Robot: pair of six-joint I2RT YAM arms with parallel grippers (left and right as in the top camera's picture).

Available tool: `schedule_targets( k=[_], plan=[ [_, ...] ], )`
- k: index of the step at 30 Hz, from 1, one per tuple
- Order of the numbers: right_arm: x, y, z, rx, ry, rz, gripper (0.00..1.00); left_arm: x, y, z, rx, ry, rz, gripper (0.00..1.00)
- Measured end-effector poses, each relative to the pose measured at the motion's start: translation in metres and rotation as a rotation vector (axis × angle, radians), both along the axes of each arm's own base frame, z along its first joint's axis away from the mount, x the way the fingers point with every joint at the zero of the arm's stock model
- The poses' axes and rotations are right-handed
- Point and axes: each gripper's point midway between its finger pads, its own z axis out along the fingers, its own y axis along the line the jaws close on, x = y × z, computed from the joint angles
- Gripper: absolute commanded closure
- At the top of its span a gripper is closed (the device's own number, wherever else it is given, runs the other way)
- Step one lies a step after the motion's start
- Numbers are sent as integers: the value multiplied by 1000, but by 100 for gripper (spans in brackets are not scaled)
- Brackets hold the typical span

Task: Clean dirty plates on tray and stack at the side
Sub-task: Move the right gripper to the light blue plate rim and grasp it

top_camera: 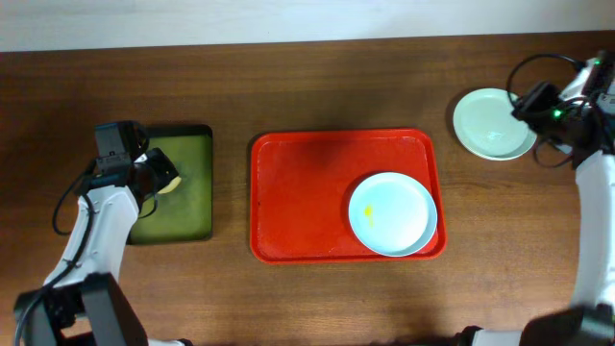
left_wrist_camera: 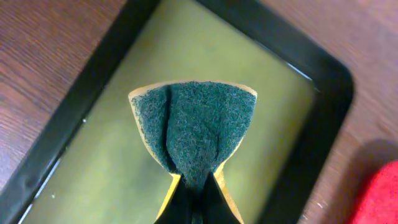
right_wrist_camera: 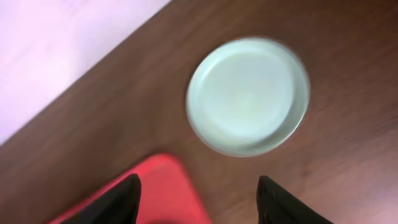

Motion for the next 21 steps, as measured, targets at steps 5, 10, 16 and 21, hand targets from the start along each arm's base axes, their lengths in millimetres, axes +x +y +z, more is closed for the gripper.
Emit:
schedule_targets(
  k=[5,10,16,21],
  plan=[
    [-32,60,0,26,100,130,35,4,6,-41,11,73,14,100],
    [-54,96,-23,33,226,231,32,3,6,-70,4,130,15,100],
    [-81,111,-82,63,397,268,39,7,8,-74,8,128,15,100],
    [-104,111,-128,103,500,215,47,8,8,-74,9,127,16,100]
  ],
)
